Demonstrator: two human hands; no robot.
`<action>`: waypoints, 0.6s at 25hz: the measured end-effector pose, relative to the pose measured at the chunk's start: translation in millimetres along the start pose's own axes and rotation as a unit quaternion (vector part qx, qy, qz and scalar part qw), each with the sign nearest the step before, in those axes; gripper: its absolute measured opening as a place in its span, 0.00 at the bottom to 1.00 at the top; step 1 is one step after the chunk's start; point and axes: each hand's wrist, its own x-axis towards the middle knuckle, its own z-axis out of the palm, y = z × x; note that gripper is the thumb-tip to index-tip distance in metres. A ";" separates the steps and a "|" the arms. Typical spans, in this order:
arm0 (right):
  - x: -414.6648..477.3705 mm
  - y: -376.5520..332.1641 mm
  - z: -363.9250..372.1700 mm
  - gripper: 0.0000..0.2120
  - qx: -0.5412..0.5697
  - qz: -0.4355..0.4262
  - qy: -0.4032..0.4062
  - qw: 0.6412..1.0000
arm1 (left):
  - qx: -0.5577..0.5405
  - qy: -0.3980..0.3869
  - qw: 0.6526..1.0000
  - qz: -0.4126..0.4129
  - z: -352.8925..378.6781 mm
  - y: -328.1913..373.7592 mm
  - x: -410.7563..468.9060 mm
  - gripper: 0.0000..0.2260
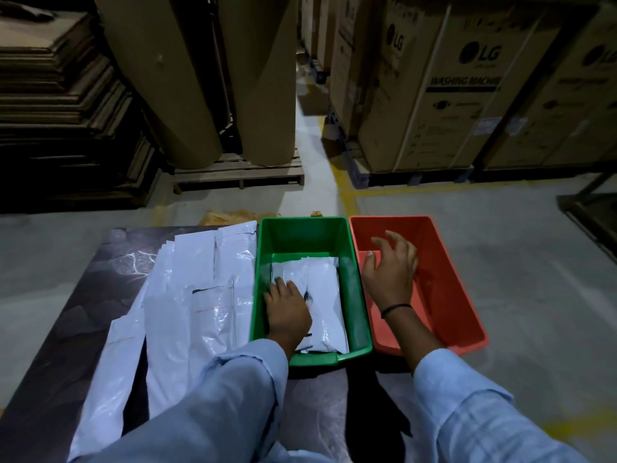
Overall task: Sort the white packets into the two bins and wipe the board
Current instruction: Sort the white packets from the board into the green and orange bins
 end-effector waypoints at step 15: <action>-29.4 -92.9 46.5 0.15 0.069 -0.078 -0.080 0.991 | -0.094 0.235 0.964 0.076 -81.2 -69.4 -35.5 0.24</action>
